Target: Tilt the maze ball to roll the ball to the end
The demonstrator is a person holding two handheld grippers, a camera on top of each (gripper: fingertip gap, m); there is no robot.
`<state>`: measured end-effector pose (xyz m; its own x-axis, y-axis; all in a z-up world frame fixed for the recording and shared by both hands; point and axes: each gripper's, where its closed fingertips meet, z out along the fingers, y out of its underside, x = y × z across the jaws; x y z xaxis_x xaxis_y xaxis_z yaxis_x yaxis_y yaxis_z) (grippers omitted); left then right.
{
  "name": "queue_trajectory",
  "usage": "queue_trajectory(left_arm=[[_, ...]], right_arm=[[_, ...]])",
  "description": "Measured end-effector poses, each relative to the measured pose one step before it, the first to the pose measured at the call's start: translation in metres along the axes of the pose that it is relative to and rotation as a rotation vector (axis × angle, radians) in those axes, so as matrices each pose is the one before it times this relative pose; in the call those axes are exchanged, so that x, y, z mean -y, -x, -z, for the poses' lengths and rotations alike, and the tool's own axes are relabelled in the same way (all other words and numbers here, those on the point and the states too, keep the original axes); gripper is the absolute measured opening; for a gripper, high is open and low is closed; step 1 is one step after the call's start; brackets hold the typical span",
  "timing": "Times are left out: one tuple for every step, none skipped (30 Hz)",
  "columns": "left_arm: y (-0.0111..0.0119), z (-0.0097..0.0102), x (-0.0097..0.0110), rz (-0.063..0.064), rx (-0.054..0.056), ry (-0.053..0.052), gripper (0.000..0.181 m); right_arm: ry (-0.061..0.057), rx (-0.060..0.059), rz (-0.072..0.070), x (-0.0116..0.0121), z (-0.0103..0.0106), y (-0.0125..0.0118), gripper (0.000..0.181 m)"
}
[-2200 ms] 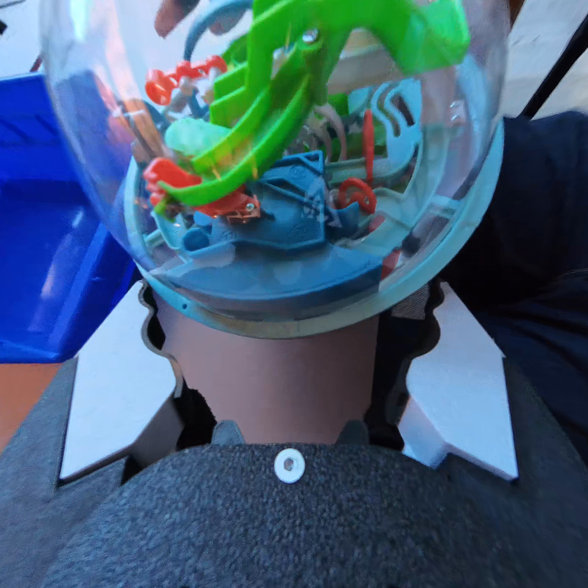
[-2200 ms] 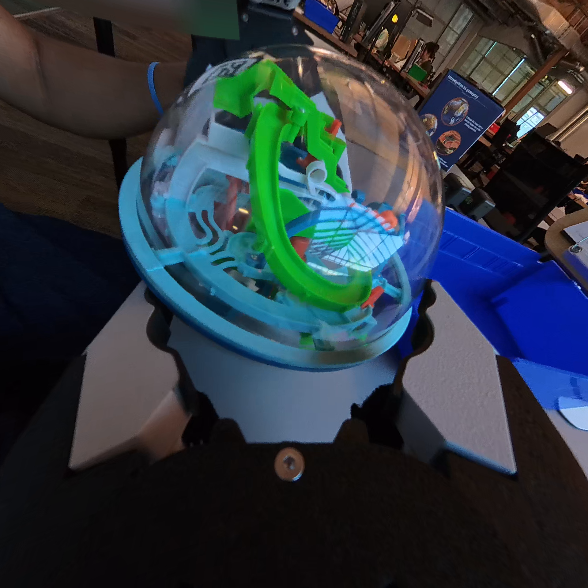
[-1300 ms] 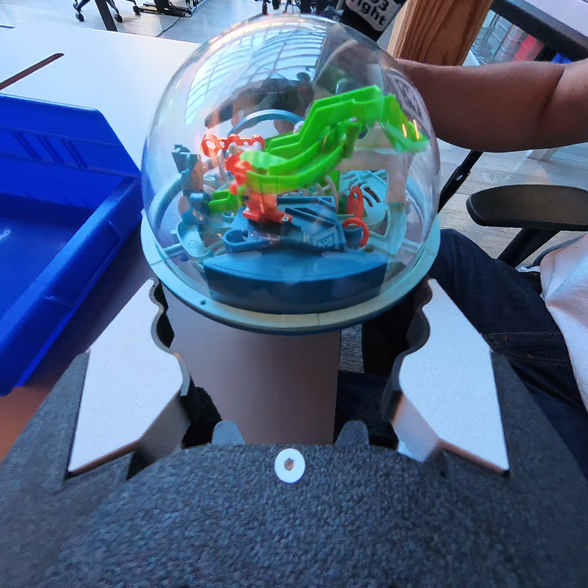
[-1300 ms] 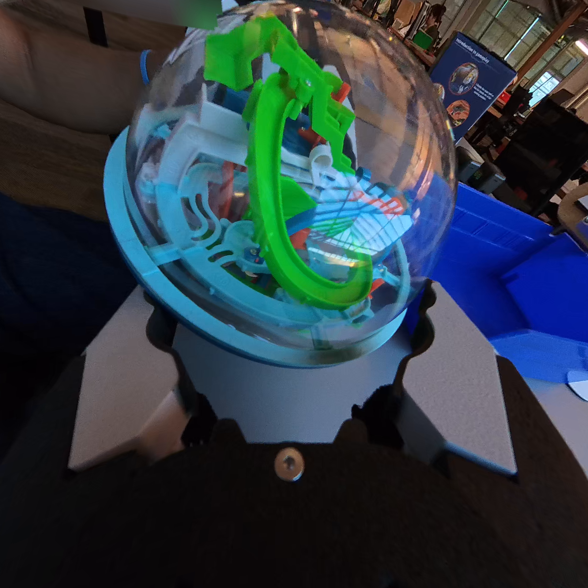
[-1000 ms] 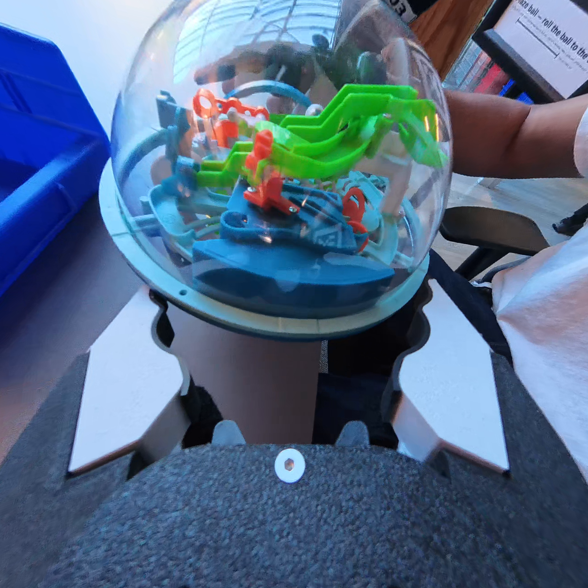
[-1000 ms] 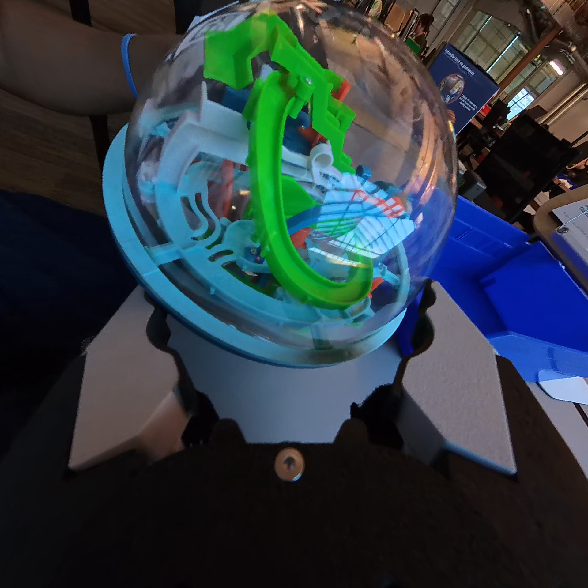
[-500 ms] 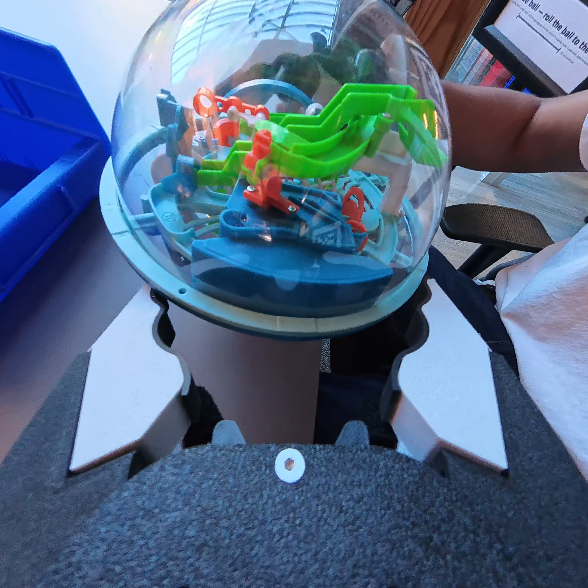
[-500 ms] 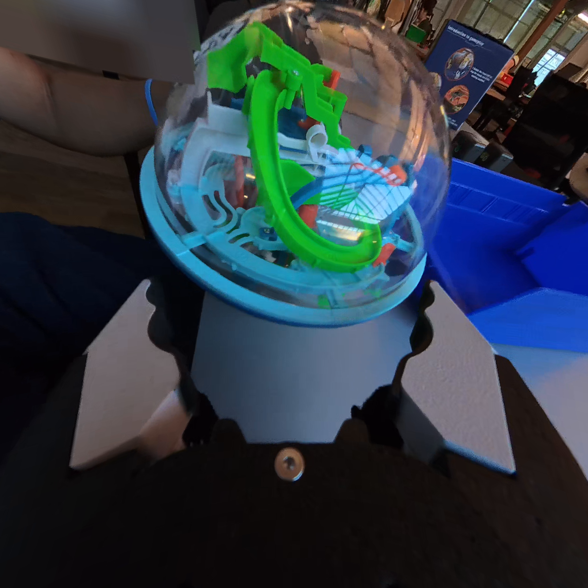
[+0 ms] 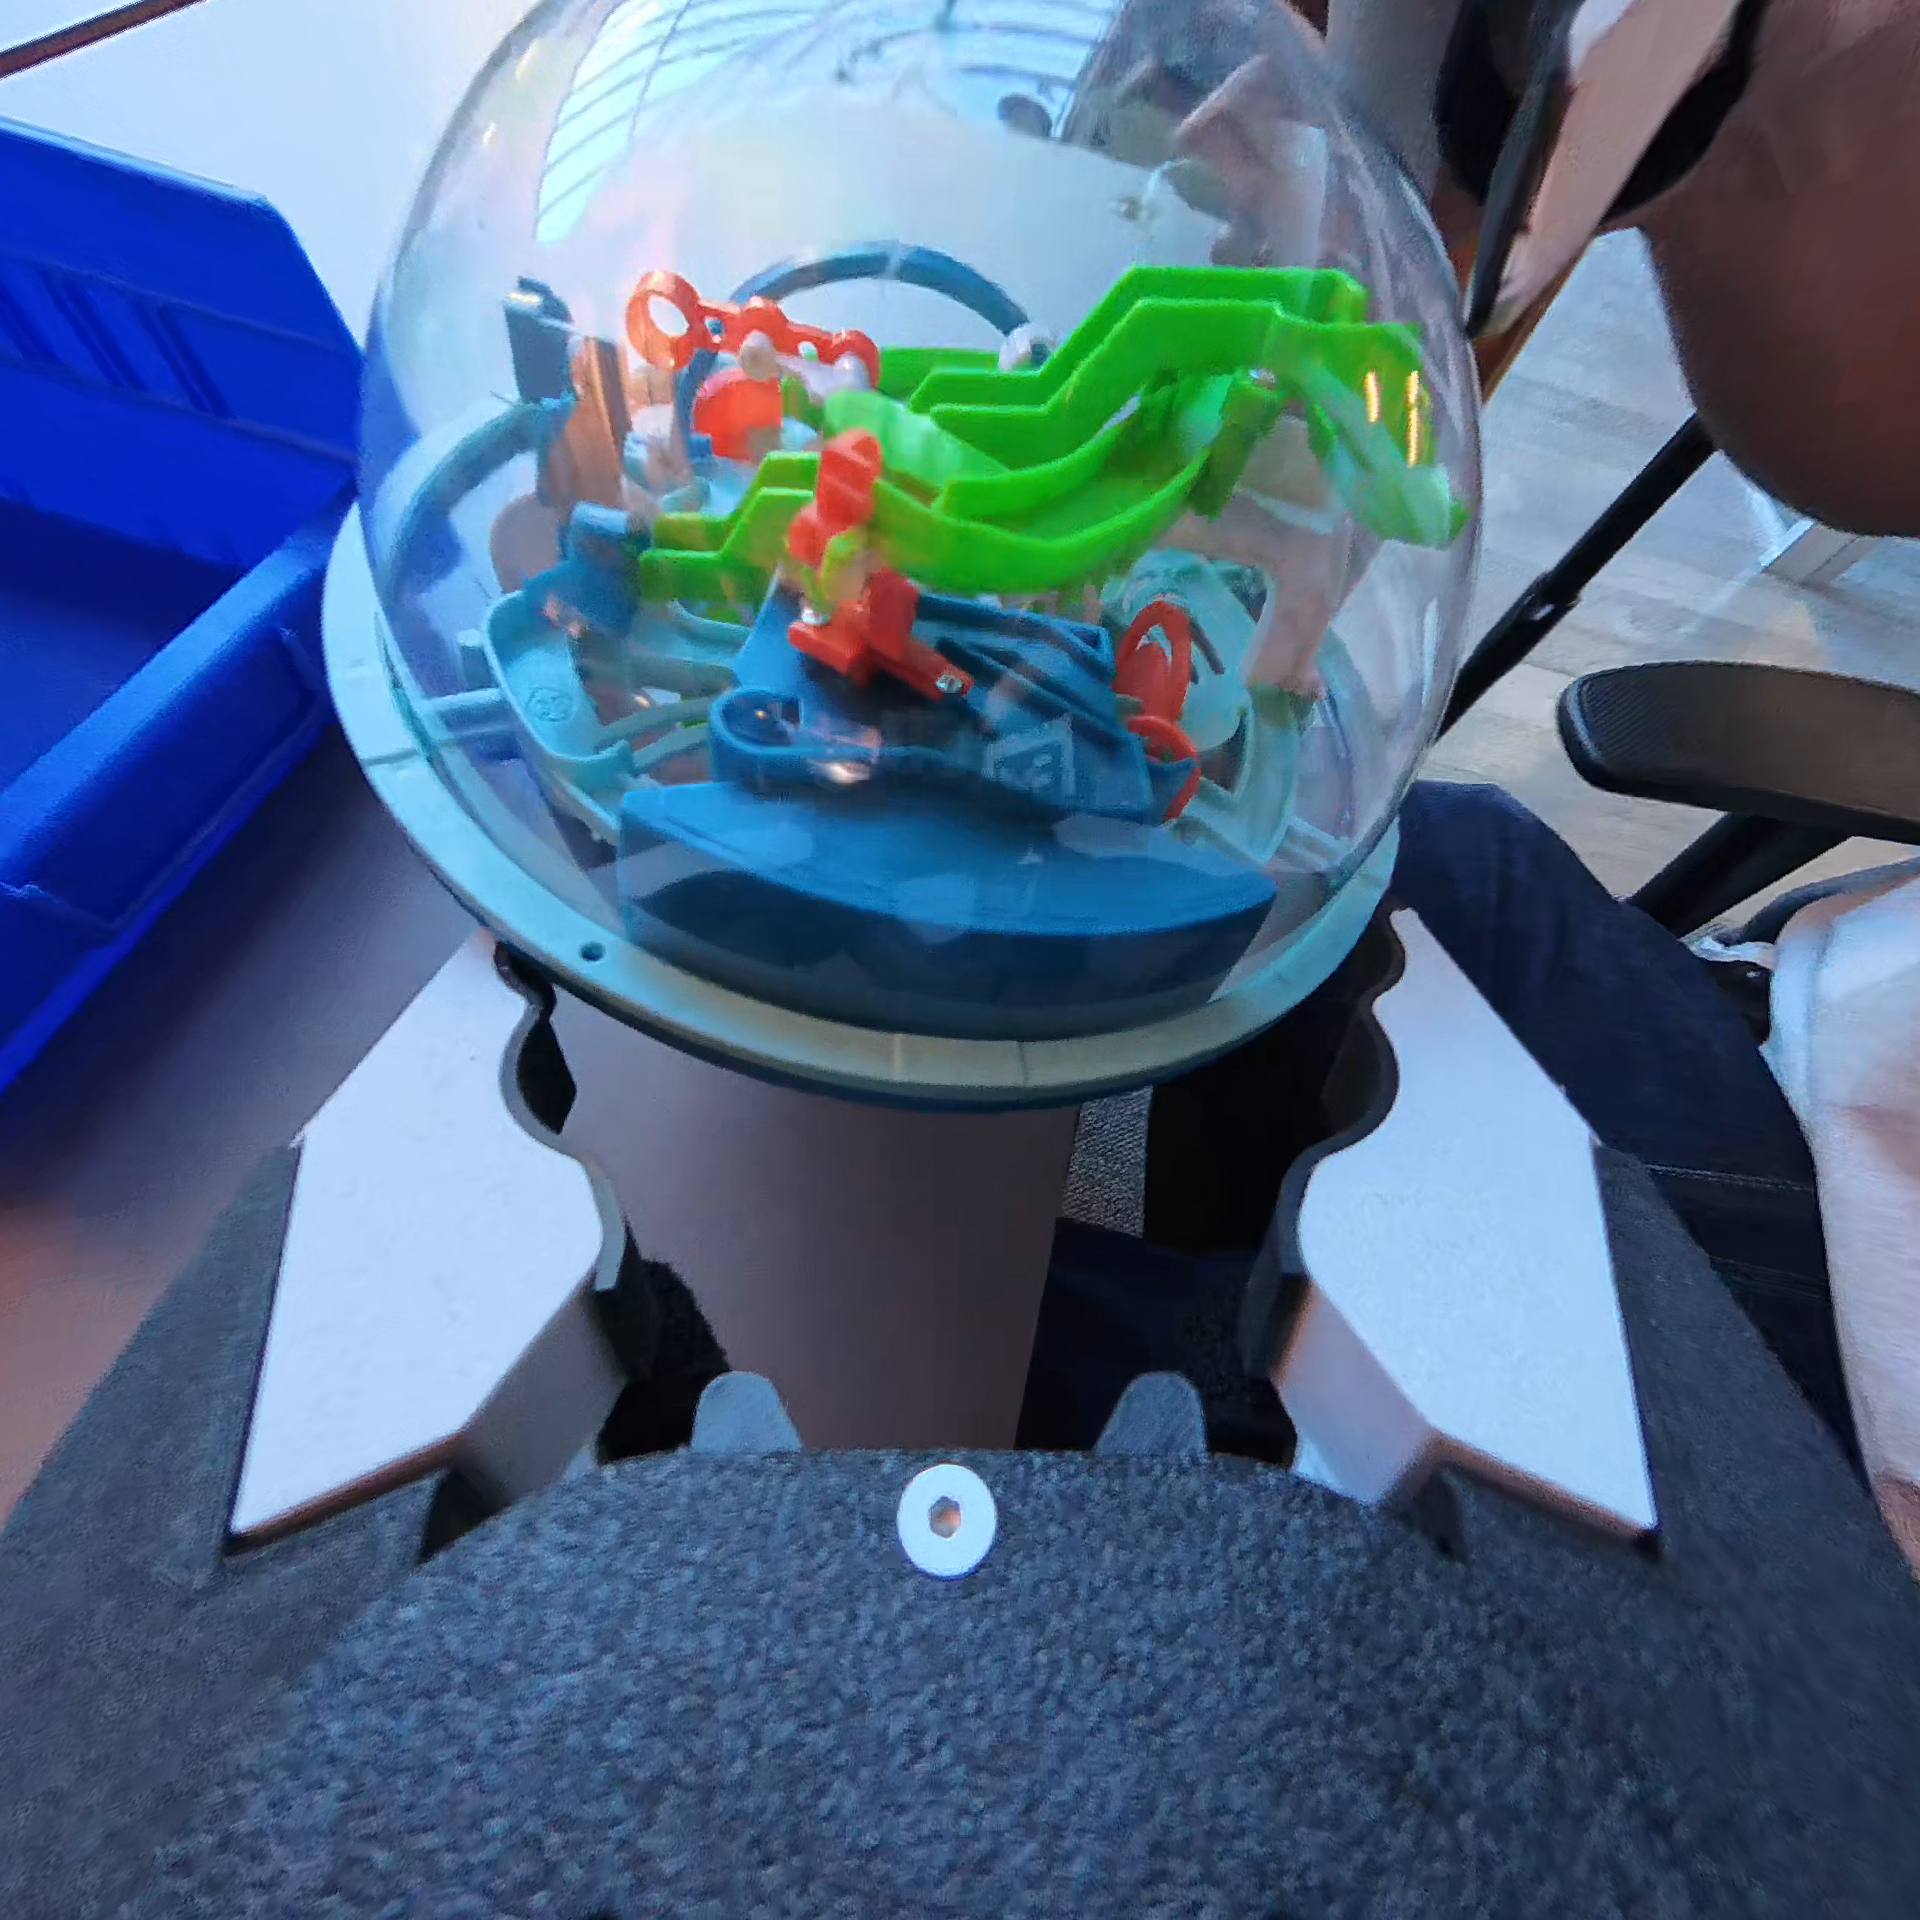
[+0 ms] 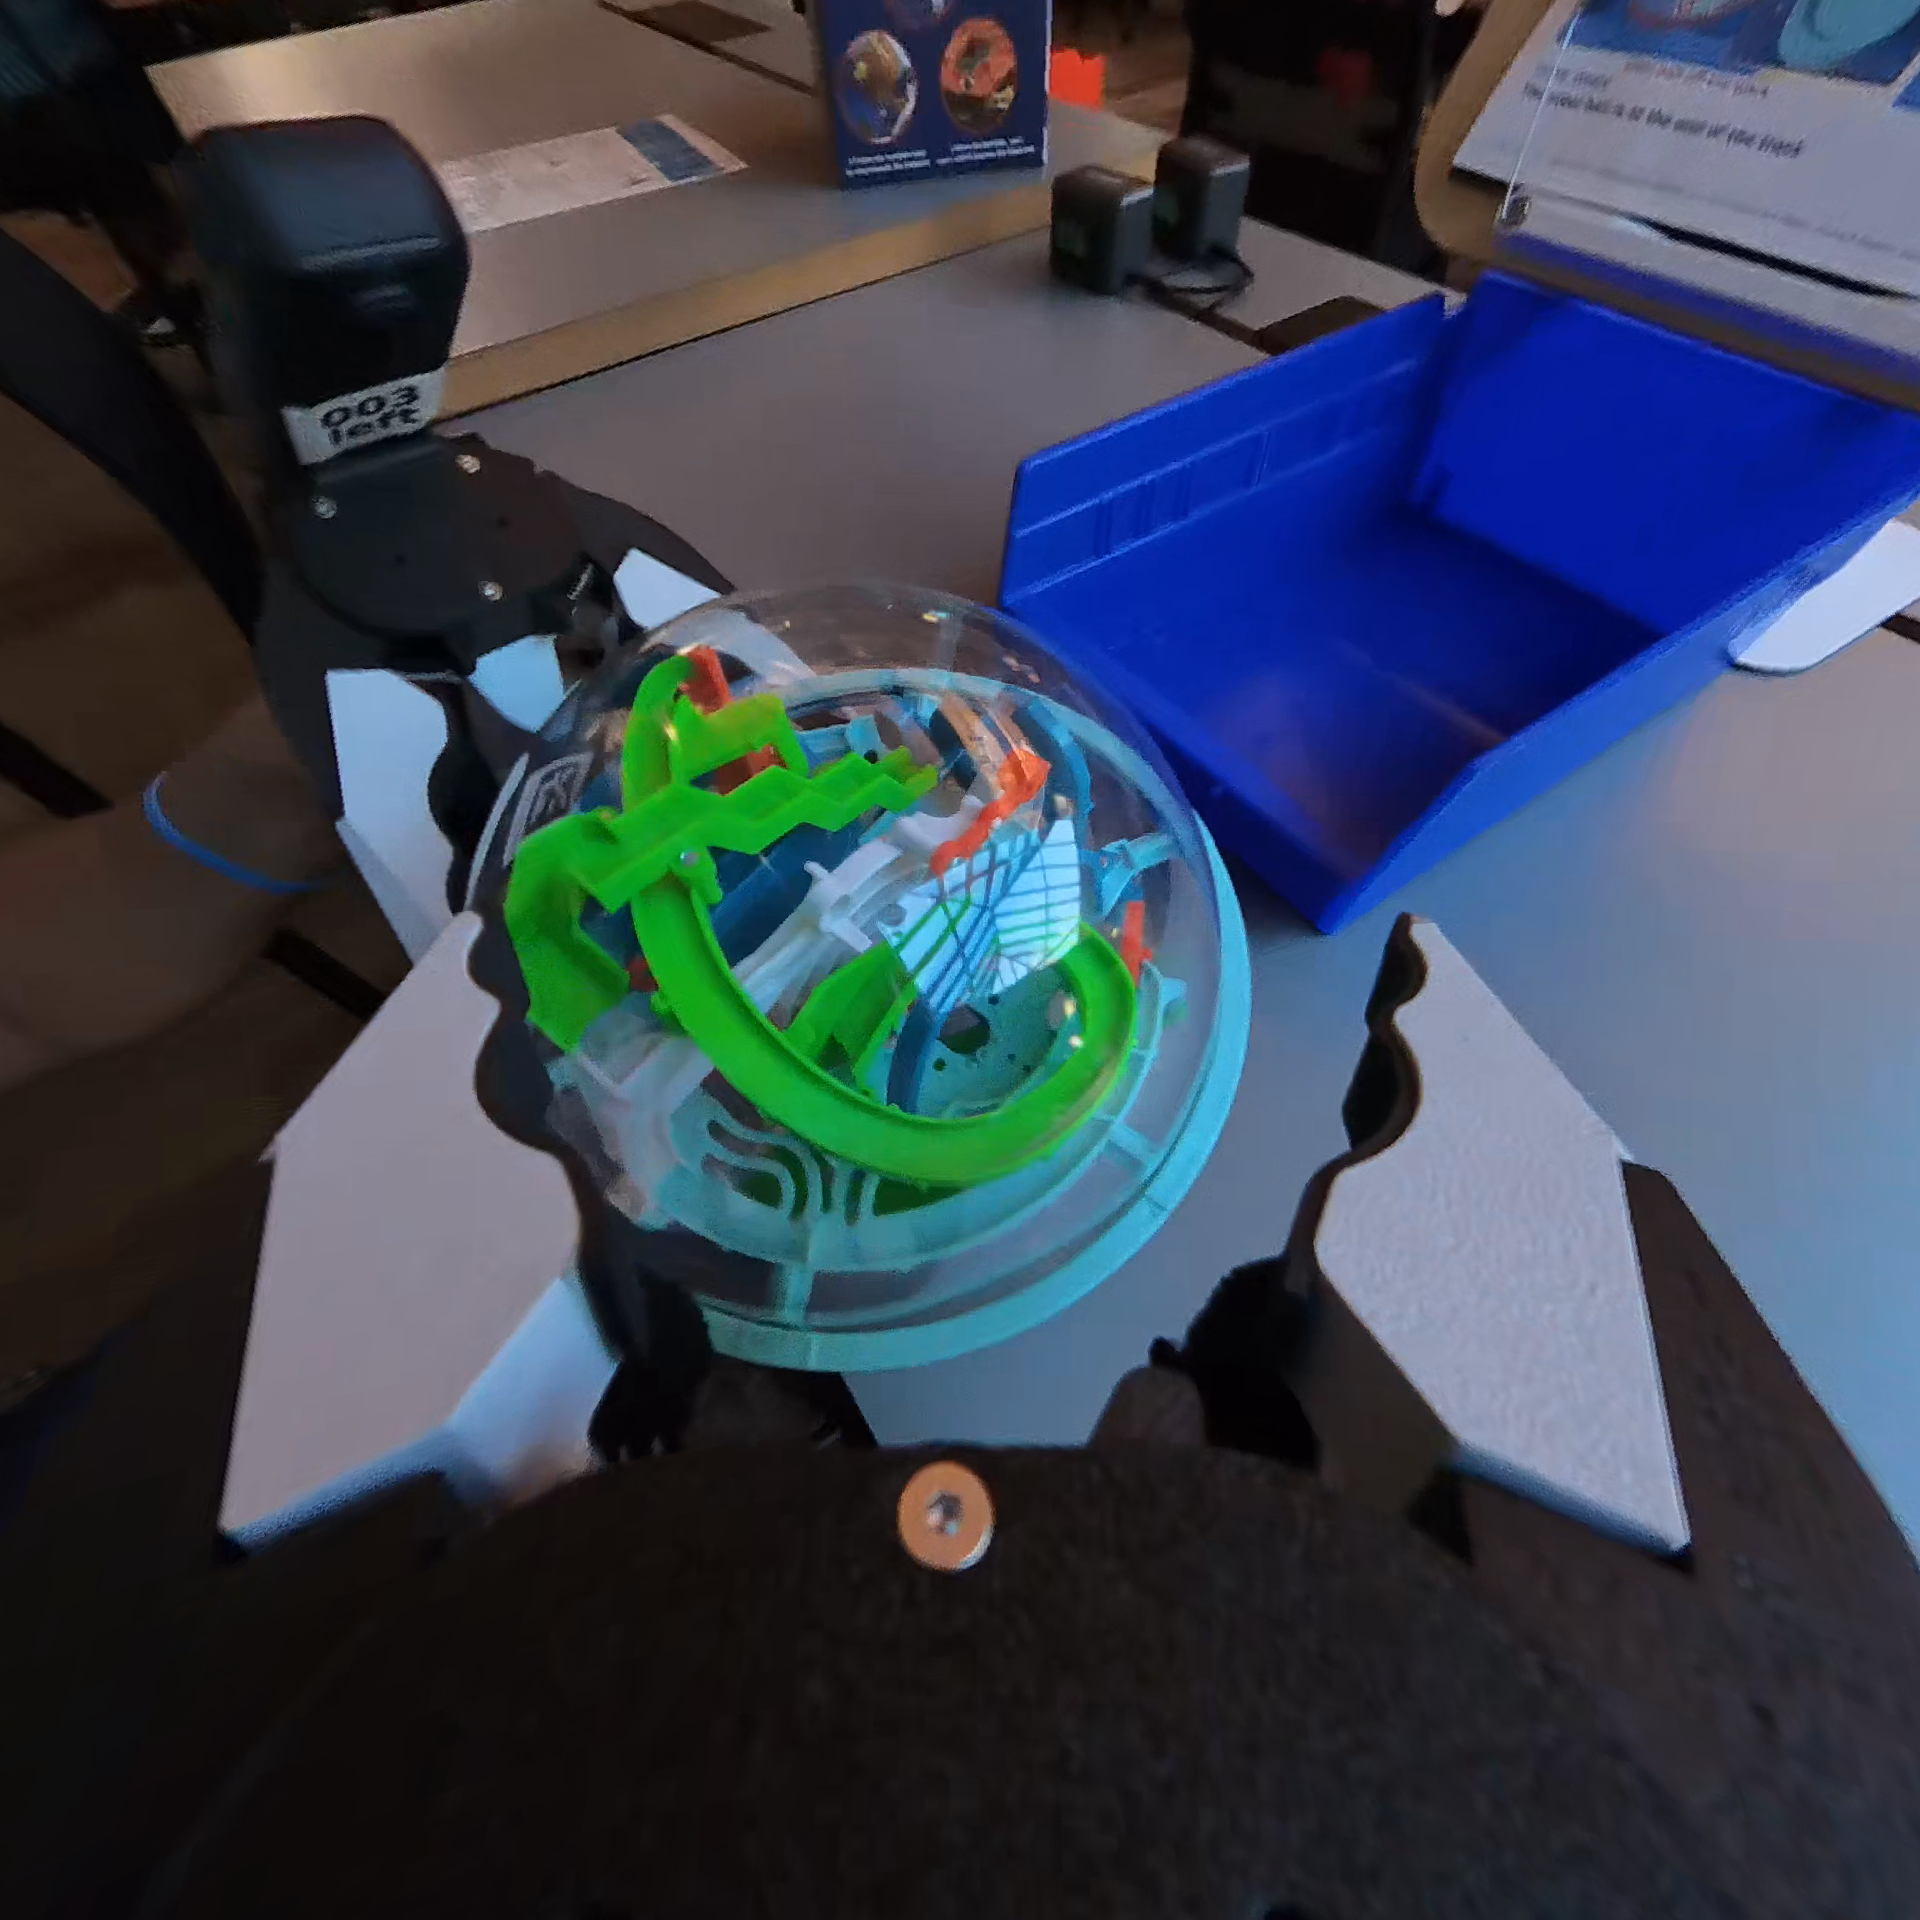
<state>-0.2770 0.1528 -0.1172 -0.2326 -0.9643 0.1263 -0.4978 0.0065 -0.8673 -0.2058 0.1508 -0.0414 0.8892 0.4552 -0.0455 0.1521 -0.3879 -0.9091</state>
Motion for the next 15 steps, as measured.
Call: queue_trajectory(left_arm=[[0.00179, -0.00129, -0.00162, 0.0019, 0.0184, 0.0121, 0.147], [0.00150, -0.00103, -0.00081, -0.0030, 0.0156, 0.0049, 0.146], [0.00039, -0.00080, 0.00028, -0.0075, 0.0091, -0.0033, 0.146], [-0.00036, -0.00056, 0.00078, -0.0062, 0.0032, -0.0025, 0.146], [-0.00045, -0.00046, 0.00112, -0.0050, 0.0015, -0.0004, 0.146], [-0.00005, -0.00059, 0.00096, -0.0018, 0.0024, 0.0025, 0.146], [0.00072, -0.00054, 0.00041, 0.0019, 0.0050, 0.0062, 0.146], [0.00087, -0.00038, 0.00010, 0.0015, 0.0032, 0.0017, 0.146], [0.00021, 0.00022, 0.00055, -0.0023, -0.0041, -0.0086, 0.146], [-0.00002, 0.00109, 0.00049, -0.0041, -0.0110, -0.0146, 0.145], [-0.00046, 0.00214, 0.00078, -0.0016, -0.0205, -0.0203, 0.142], [-0.00117, 0.00323, 0.00087, 0.0070, -0.0343, -0.0221, 0.139], [-0.00173, 0.00439, 0.00147, 0.0159, -0.0447, -0.0251, 0.137], [-0.00134, 0.00524, 0.00241, 0.0150, -0.0450, -0.0319, 0.136], [-0.00004, 0.00546, 0.00211, 0.0061, -0.0345, -0.0313, 0.136]], right_arm=[[0.0212, 0.0107, -0.0152, -0.00038, -0.00515, 0.00137, 0.154], [0.0307, 0.0204, -0.0041, -0.00152, -0.00458, 0.00313, 0.154], [0.0335, 0.0193, -0.0015, -0.00277, -0.00457, 0.00363, 0.153], [0.0303, 0.0231, 0.0055, -0.00202, -0.00415, 0.00496, 0.153], [0.0304, 0.0062, 0.0072, -0.00211, -0.00360, 0.00306, 0.154], [0.0231, -0.0190, 0.0136, -0.00172, -0.00350, -0.00078, 0.153], [0.0060, -0.0086, 0.0095, 0.00053, -0.00143, -0.00032, 0.154], [0.0086, -0.0021, 0.0020, -0.00006, -0.00049, -0.00074, 0.154], [0.0112, 0.0058, -0.0028, -0.00053, 0.00018, -0.00066, 0.154], [0.0056, 0.0105, -0.0005, -0.00073, 0.00056, -0.00065, 0.154], [-0.0019, 0.0119, 0.0033, -0.00075, 0.00082, -0.00045, 0.154], [-0.0059, 0.0120, 0.0057, -0.00067, 0.00099, -0.00009, 0.154], [-0.0048, 0.0121, 0.0143, -0.00096, 0.00093, 0.00071, 0.154], [0.0027, 0.0119, 0.0184, -0.00154, 0.00142, 0.00110, 0.154], [0.0079, 0.0102, 0.0176, -0.00174, 0.00155, 0.00112, 0.154]])
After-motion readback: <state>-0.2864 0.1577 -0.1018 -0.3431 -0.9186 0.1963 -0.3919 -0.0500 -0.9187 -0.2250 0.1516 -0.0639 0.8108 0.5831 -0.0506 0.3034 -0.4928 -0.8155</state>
